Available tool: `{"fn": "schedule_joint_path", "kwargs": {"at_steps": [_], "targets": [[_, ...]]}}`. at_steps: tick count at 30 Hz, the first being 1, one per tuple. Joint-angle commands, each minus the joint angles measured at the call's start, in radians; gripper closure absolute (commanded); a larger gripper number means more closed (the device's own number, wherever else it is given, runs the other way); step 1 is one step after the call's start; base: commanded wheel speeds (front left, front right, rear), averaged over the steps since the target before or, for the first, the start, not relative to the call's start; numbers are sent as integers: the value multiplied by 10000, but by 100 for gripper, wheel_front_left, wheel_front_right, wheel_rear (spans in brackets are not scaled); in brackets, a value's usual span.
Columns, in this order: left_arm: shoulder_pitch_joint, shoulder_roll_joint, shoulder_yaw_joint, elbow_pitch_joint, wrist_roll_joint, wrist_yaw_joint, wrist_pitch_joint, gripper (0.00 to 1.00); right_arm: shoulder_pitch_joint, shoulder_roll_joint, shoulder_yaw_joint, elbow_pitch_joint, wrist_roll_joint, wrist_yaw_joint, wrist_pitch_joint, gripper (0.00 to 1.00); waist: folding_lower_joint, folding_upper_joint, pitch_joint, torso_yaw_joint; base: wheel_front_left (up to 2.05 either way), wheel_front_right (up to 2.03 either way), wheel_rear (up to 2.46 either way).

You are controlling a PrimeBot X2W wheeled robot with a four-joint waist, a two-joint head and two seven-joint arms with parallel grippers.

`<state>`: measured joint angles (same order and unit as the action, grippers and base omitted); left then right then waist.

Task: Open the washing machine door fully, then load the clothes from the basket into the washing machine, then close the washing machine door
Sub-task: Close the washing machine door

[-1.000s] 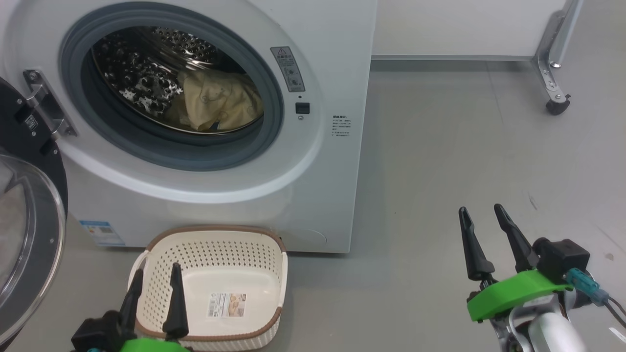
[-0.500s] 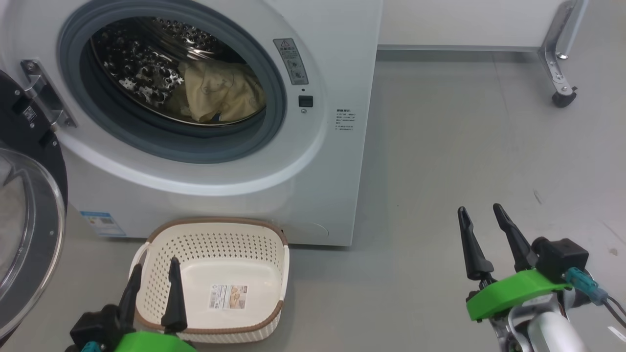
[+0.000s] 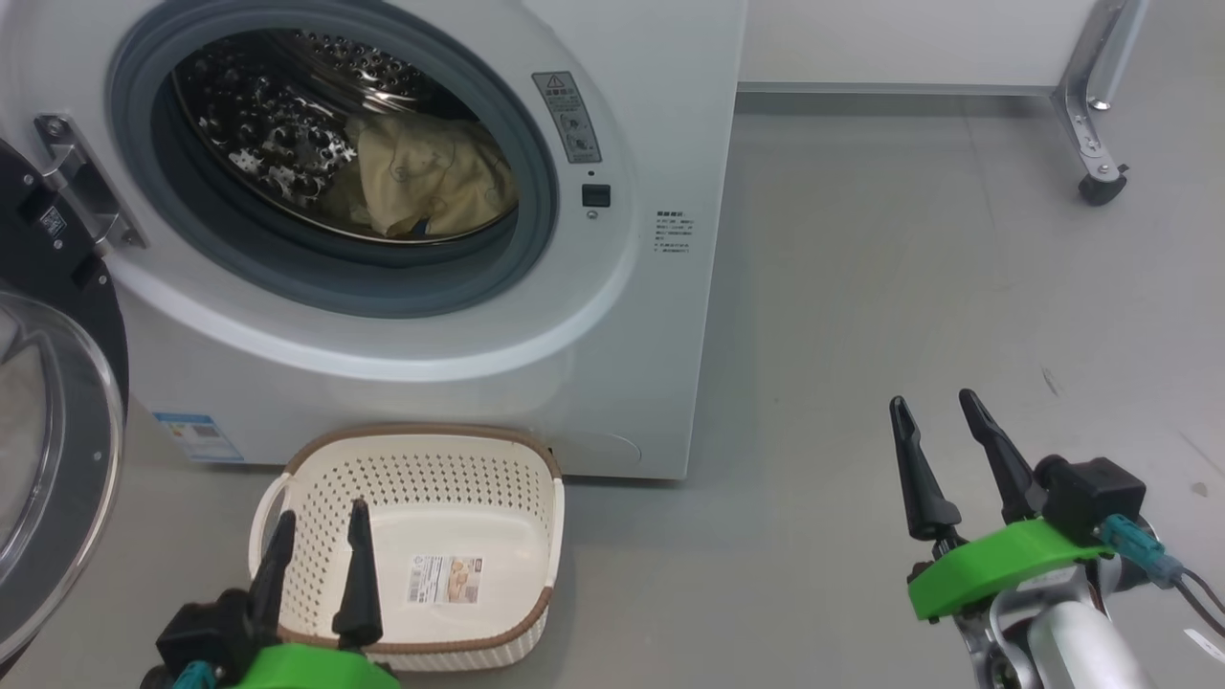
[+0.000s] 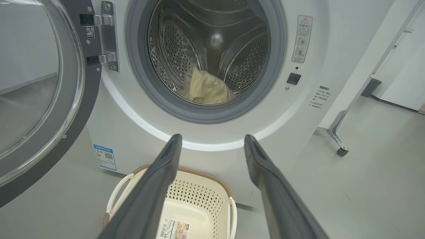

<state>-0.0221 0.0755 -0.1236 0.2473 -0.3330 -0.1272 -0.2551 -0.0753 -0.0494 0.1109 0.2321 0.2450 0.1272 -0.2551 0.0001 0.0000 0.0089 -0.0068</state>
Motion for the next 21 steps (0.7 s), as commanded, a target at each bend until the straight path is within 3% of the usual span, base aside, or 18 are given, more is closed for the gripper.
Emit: {"fn": "schedule_joint_path", "kwargs": {"at_steps": [1,21], "targets": [[-521,75,221,-349,66,-34,-67,0,-565,-13,228,-285,-18,35,-67,0,-1,0,-19,-25,0,0,0],[-595,116,229,-303,-253,-34,-67,0,-626,-10,130,-243,11,35,-67,0,-1,0,-3,-54,-11,10,1]]}}
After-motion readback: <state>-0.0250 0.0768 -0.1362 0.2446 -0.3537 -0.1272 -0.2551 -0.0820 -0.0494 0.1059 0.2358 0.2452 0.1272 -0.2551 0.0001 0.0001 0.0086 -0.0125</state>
